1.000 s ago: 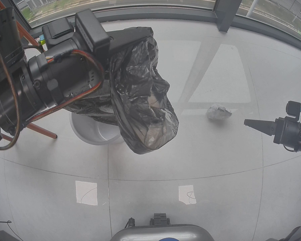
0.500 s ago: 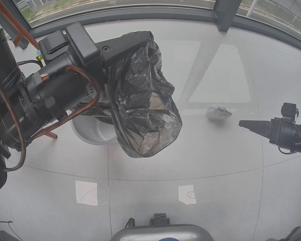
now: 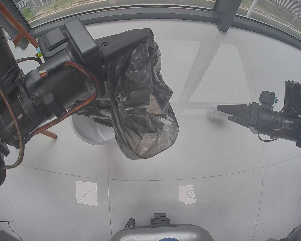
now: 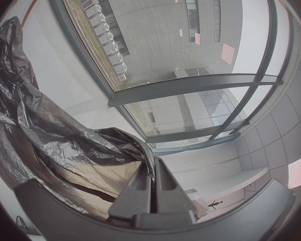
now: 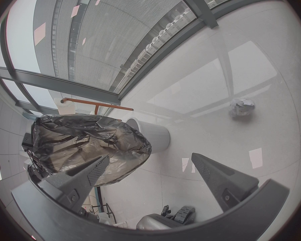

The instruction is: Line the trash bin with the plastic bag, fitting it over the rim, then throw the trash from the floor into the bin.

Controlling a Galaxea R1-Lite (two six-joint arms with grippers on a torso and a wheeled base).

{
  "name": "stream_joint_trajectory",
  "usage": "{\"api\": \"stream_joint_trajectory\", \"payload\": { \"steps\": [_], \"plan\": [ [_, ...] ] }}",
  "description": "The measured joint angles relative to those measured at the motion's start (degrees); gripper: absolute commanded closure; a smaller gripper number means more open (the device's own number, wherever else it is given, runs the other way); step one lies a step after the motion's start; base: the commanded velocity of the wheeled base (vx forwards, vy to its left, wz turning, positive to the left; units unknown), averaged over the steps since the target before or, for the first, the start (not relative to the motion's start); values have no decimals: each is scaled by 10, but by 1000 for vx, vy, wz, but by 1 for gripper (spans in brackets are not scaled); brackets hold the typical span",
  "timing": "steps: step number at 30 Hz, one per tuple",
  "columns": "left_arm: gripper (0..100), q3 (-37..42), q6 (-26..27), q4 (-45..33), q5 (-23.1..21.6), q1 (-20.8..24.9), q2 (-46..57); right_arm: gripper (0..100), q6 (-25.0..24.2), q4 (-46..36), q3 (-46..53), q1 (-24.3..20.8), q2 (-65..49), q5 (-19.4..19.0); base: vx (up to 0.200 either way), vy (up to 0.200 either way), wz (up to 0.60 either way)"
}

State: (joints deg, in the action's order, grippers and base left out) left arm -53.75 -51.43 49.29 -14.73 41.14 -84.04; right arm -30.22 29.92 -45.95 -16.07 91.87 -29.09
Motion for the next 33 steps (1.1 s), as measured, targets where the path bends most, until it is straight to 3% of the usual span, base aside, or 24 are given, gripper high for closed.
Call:
{"api": "stream_joint_trajectory", "payload": {
  "steps": [14,19,33],
  "plan": [
    [100,-32,32,-41,-7,-1,1,0,-47,26,-44,-36,68,-2,0,0,0],
    [100,-34,55,-70,-16,-1,5,0,-47,26,-45,-39,71,-1,0,200,0],
    [100,-36,55,-72,-20,1,11,0,-46,27,-40,-46,72,0,0,200,0]
  ]
}}
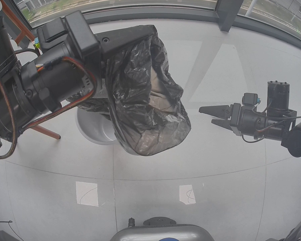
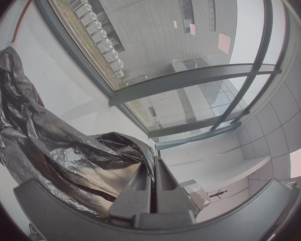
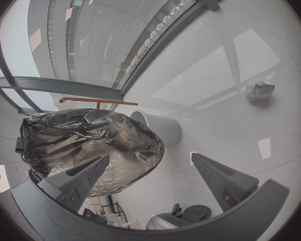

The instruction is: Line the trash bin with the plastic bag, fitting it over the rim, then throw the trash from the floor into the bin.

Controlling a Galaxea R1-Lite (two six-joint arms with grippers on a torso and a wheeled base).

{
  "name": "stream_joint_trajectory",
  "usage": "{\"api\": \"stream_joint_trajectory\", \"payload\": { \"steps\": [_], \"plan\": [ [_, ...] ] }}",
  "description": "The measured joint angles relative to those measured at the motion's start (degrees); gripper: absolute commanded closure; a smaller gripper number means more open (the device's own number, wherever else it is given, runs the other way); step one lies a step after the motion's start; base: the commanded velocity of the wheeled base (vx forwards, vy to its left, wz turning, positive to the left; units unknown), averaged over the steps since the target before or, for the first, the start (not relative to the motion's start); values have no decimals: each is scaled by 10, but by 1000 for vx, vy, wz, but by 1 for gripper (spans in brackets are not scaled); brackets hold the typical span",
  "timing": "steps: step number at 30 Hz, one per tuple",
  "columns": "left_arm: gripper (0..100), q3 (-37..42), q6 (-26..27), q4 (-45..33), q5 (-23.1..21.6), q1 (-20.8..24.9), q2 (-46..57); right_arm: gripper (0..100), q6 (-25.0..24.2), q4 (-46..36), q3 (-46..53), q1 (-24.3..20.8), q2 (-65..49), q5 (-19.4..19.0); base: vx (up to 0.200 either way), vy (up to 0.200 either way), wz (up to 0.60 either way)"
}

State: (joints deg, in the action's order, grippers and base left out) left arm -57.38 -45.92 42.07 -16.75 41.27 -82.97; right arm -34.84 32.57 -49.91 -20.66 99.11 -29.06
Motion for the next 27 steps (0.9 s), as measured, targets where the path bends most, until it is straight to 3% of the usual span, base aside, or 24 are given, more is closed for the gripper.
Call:
{"api": "stream_joint_trajectory", "payload": {
  "steps": [11,16,27],
  "plan": [
    [100,0,-4,3,-1,21,1,0,2,1,0,-6,1,2,0,200,0],
    [100,-1,-4,4,-5,24,1,0,2,2,1,-1,6,4,0,0,0],
    [100,-1,-9,3,-52,32,2,0,0,86,-4,5,32,4,0,0,0]
  ]
}}
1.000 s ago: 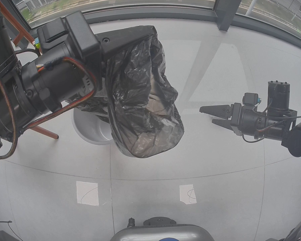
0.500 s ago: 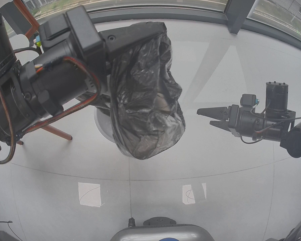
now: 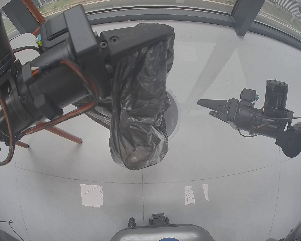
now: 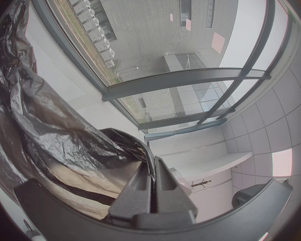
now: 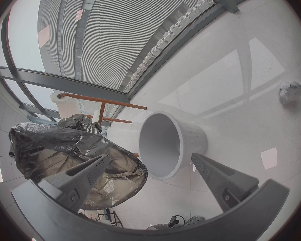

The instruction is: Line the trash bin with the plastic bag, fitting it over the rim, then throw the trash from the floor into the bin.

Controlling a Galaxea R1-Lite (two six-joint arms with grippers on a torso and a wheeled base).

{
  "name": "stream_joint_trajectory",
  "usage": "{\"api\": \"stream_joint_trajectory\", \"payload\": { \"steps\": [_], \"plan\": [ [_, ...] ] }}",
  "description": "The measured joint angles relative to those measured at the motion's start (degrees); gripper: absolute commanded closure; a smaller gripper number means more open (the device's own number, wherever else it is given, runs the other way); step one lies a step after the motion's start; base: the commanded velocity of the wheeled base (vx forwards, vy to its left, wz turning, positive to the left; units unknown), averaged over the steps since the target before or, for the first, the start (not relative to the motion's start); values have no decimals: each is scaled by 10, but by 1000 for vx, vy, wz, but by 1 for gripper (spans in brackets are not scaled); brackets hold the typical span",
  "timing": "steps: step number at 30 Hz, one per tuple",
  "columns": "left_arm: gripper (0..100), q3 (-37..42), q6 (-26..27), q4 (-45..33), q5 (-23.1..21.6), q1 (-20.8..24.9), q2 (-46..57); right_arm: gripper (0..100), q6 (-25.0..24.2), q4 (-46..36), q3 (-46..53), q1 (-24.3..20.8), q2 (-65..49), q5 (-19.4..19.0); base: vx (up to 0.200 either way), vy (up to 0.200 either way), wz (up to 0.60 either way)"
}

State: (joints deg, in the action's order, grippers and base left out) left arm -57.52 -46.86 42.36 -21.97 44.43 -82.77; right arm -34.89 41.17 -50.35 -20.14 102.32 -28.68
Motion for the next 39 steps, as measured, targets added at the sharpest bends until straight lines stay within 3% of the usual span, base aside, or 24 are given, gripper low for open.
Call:
{"api": "stream_joint_trajectory", "payload": {
  "steps": [8,16,27,32,39],
  "plan": [
    [100,-3,-19,0,-1,18,1,0,-6,5,-15,-6,14,-1,0,0,0],
    [100,2,-21,1,-1,22,0,0,-45,44,-20,-18,16,-1,0,0,0],
    [100,7,-19,1,0,19,-12,0,-44,55,7,-45,5,1,0,0,0],
    [100,5,-17,0,0,18,-23,0,-21,61,39,-38,-11,1,0,0,0],
    [100,-3,-17,0,-1,18,-33,0,62,104,115,-27,-30,-4,0,0,0]
  ]
}}
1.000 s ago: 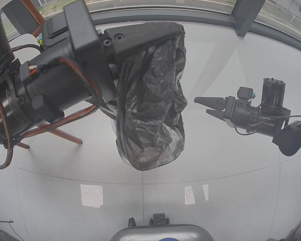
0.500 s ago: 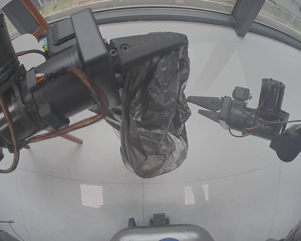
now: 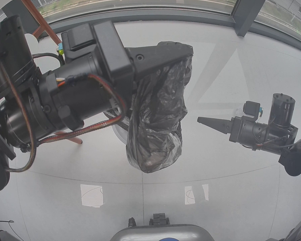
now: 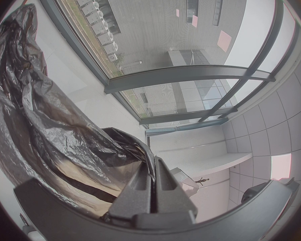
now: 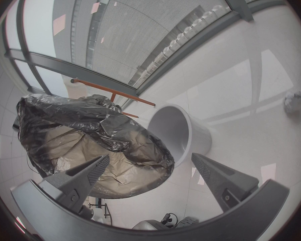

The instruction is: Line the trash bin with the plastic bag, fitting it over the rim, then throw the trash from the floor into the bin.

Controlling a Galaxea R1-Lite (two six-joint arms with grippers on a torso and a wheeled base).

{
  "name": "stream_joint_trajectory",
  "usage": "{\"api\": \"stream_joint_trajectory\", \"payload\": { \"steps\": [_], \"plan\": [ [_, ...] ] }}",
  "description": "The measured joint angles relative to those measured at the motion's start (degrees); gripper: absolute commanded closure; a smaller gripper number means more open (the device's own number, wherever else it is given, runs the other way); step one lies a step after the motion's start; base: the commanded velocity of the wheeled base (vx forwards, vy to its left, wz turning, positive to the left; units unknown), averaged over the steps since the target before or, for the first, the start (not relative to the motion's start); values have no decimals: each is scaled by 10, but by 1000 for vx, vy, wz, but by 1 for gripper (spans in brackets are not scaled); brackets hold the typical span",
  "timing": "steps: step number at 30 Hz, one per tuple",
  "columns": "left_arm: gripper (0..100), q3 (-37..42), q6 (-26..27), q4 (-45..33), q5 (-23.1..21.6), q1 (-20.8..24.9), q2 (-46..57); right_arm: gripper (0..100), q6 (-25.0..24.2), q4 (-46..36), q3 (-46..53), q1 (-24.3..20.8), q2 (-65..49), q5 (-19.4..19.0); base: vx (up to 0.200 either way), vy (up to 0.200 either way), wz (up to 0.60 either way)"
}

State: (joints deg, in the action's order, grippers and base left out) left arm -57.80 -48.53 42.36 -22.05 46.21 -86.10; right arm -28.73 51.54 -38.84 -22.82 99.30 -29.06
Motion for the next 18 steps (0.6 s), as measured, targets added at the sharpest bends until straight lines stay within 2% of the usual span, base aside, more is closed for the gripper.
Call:
{"api": "stream_joint_trajectory", "payload": {
  "steps": [10,18],
  "plan": [
    [100,-19,-2,-2,-1,10,-5,0,15,123,15,-26,28,-2,0,0,0],
    [100,-23,-4,-5,-1,44,-6,0,29,145,5,-63,60,0,0,0,0]
  ]
}}
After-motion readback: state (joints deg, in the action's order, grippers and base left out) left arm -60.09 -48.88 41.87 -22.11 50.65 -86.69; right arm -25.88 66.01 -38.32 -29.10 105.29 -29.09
